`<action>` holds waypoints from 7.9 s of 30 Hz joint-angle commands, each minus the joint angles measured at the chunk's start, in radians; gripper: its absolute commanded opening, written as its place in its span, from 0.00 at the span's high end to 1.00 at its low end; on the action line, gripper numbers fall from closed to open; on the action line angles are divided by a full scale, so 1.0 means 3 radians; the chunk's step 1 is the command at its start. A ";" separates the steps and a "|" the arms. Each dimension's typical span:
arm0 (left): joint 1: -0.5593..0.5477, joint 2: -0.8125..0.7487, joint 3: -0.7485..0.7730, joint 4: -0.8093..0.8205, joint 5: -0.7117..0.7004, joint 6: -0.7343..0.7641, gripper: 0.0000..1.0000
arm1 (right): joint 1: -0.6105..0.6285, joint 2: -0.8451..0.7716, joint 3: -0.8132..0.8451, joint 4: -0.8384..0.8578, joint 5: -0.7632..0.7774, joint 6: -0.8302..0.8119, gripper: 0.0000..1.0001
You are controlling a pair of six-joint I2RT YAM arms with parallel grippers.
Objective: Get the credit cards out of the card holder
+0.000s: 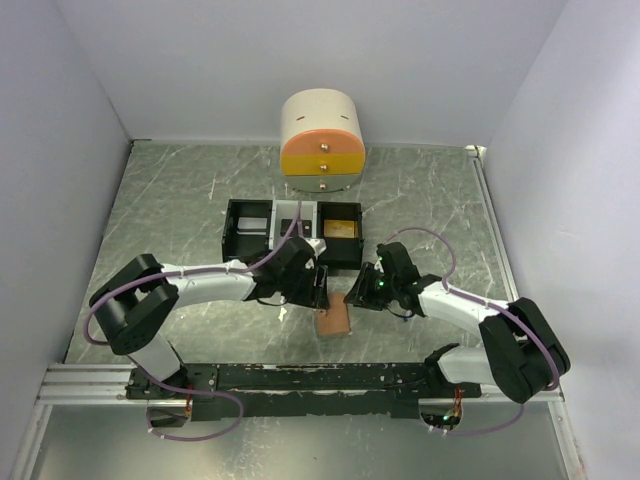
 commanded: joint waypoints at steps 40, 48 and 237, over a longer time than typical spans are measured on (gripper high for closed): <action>-0.0495 0.0109 0.0619 -0.1250 -0.1386 -0.0314 0.68 | -0.0011 0.0124 0.0050 -0.0493 0.0344 -0.0212 0.64; -0.0495 -0.0010 0.0440 -0.1063 -0.1276 -0.0313 0.92 | -0.0012 0.0023 0.0120 -0.0587 0.0338 -0.0258 0.62; -0.0152 -0.2011 -0.0851 -0.1990 -0.1602 -0.1339 0.51 | 0.1473 0.1679 0.1292 0.0610 -0.0475 0.0159 0.50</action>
